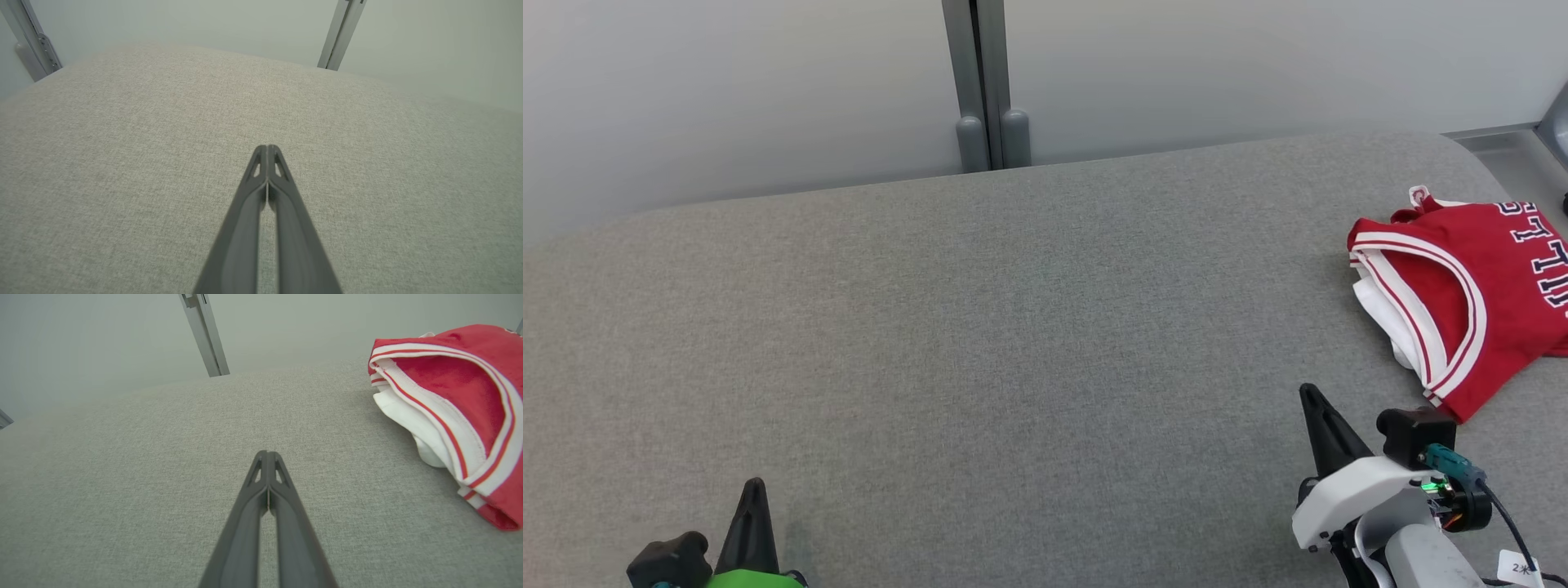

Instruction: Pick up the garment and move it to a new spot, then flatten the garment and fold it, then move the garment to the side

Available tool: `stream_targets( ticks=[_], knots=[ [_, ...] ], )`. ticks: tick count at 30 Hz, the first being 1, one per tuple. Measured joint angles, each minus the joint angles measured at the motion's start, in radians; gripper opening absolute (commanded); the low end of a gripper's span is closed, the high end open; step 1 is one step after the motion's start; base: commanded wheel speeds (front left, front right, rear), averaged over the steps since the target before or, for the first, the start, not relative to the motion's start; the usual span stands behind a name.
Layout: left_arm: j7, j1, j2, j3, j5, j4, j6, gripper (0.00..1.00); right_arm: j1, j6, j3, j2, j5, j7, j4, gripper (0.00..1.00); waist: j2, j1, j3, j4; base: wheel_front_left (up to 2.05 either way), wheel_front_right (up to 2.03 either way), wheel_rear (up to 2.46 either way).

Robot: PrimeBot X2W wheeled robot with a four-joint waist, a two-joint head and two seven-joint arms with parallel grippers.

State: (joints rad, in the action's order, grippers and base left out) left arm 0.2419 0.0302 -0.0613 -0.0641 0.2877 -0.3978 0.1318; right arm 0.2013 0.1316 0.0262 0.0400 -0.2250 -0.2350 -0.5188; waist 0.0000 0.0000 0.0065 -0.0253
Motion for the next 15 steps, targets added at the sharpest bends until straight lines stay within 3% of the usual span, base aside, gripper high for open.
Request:
stream_targets(
  ticks=[15],
  knots=[
    [-0.066,-0.007,0.002,-0.006,0.262,0.03,0.0,0.0,-0.014,0.0,-0.023,0.0,-0.273,0.064,0.056,0.0,0.0,0.0,0.0,0.003,0.0,0.0,0.0]
  ],
)
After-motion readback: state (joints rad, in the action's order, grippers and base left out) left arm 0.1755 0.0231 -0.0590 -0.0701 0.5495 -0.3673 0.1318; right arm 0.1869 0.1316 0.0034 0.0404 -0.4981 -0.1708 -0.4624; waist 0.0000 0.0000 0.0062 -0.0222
